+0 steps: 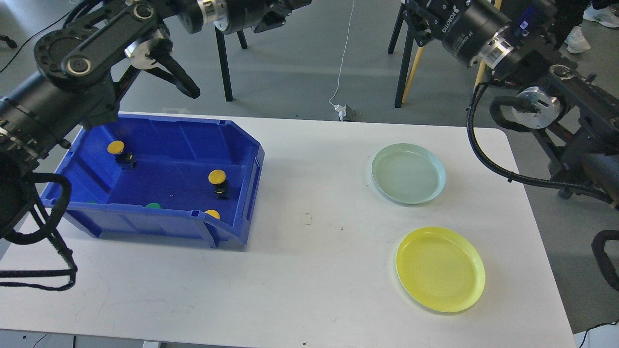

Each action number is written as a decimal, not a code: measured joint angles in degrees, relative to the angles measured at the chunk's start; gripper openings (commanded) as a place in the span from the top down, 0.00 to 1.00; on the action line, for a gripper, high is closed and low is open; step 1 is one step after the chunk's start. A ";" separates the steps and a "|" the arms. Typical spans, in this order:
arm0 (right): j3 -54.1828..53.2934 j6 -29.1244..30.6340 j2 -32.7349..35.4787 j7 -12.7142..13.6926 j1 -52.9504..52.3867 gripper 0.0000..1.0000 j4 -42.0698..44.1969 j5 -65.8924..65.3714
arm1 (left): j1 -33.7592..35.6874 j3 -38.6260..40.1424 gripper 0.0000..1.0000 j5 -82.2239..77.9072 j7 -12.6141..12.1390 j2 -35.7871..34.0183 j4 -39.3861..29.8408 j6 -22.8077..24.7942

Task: Pass button and place on color plate

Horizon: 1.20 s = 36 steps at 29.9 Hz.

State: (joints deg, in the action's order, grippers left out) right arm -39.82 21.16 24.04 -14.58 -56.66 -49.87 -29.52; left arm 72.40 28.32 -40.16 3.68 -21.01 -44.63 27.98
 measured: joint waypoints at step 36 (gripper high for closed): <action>23.59 -4.66 -12.44 0.38 10.67 0.08 30.41 1.01 | -2.66 -0.17 0.02 -0.20 3.82 -7.37 -0.91 0.03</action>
State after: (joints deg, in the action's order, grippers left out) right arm -16.23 16.50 11.60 -14.20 -45.99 -19.46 -28.51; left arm 69.74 28.15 -40.36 7.50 -28.38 -45.53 28.00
